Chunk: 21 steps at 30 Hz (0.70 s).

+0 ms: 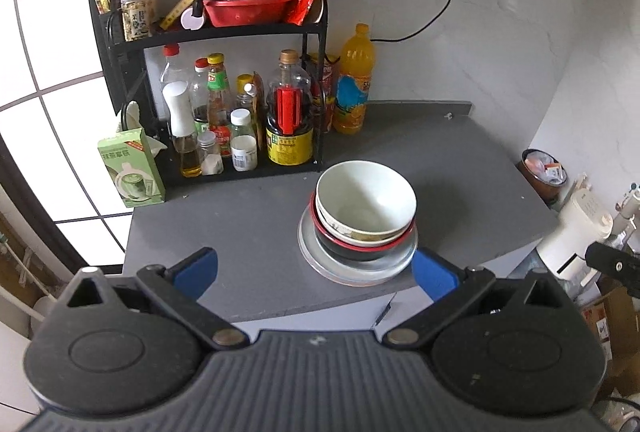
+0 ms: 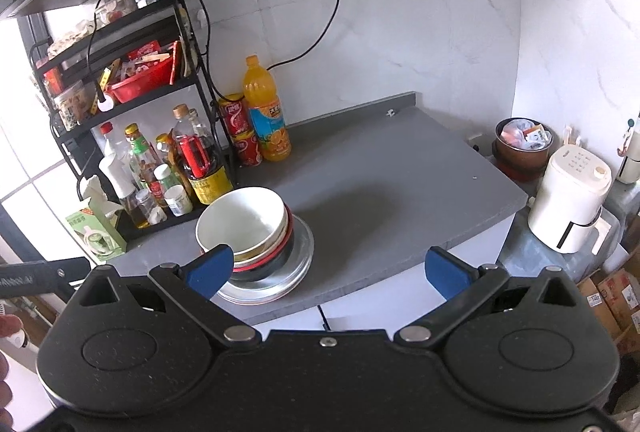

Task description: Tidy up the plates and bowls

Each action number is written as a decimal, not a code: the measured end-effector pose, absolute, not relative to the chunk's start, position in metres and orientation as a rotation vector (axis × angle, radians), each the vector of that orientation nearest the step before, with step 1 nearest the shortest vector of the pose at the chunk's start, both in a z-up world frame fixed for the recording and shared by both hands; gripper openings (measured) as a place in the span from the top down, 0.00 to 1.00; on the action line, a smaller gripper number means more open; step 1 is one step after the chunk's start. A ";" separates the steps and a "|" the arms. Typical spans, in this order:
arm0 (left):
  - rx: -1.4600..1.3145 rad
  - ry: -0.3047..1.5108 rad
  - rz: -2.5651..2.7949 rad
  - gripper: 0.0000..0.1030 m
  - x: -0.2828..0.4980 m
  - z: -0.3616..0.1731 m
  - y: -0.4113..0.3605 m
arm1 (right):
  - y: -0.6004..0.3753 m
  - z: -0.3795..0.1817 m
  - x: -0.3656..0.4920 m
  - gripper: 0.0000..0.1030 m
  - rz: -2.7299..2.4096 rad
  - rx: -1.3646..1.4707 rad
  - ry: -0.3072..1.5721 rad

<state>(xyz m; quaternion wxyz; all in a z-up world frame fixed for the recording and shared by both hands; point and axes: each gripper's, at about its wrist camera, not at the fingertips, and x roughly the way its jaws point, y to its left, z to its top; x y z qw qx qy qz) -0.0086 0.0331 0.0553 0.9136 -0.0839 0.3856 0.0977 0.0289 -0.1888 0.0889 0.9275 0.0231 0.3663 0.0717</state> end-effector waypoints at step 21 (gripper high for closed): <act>-0.149 0.832 0.171 0.00 -0.023 0.048 0.038 | -0.163 0.087 0.011 0.00 0.144 0.009 0.811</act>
